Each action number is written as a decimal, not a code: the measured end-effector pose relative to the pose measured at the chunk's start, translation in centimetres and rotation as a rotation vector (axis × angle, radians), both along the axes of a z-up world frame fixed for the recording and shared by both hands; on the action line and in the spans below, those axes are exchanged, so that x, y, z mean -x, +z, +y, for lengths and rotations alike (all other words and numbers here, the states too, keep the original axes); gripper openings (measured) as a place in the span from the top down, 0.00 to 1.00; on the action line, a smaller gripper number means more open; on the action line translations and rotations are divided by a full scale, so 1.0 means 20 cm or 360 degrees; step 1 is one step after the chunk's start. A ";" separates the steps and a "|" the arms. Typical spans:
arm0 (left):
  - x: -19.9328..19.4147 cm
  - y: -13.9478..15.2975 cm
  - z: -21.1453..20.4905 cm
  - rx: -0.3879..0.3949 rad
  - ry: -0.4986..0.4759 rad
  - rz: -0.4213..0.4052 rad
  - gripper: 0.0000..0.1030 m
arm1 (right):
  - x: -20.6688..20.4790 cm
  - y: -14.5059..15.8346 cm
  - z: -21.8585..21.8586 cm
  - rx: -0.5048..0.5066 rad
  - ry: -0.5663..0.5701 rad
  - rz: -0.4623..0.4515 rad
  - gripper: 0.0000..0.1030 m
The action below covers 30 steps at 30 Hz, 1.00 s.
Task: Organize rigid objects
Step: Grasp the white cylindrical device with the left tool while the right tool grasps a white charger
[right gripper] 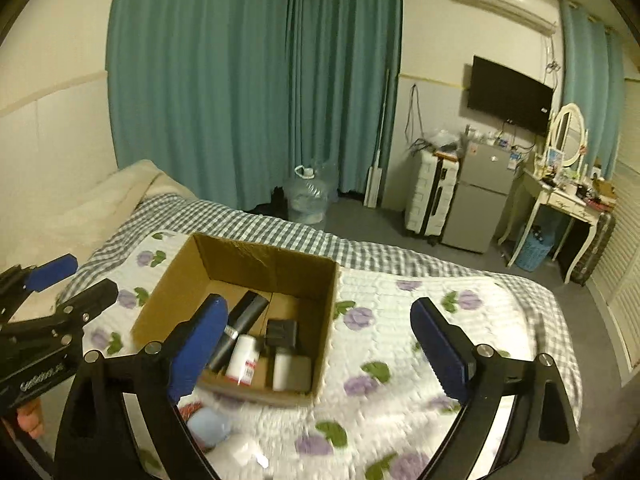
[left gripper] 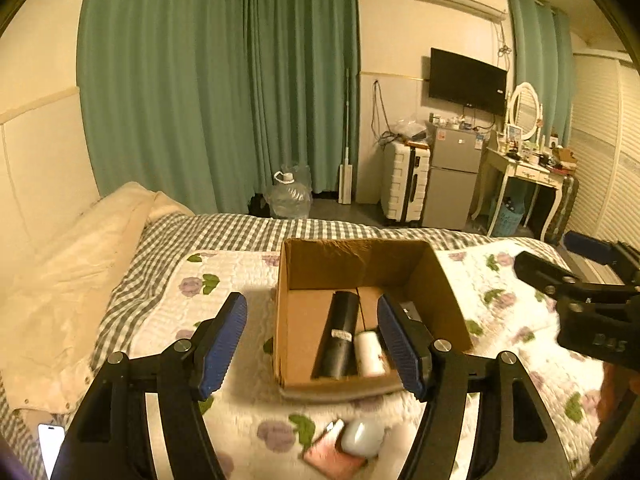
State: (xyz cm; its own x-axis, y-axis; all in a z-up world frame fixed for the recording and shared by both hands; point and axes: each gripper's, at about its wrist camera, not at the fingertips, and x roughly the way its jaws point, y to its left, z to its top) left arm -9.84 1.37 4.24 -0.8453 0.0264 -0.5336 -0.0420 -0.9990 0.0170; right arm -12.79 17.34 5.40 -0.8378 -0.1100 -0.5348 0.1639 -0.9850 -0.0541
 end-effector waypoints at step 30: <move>-0.20 -0.76 0.08 0.0058 -0.0096 -0.0452 0.31 | -0.24 -1.06 -0.04 -0.0216 0.0002 -0.0700 0.47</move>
State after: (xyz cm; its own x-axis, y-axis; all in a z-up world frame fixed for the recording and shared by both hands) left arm -5.85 2.95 -10.97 -0.6595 0.0486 -0.7501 -0.1093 -0.9935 0.0317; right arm -7.95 16.59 -15.87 -0.5277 -0.0154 -0.8493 0.2013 -0.9736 -0.1074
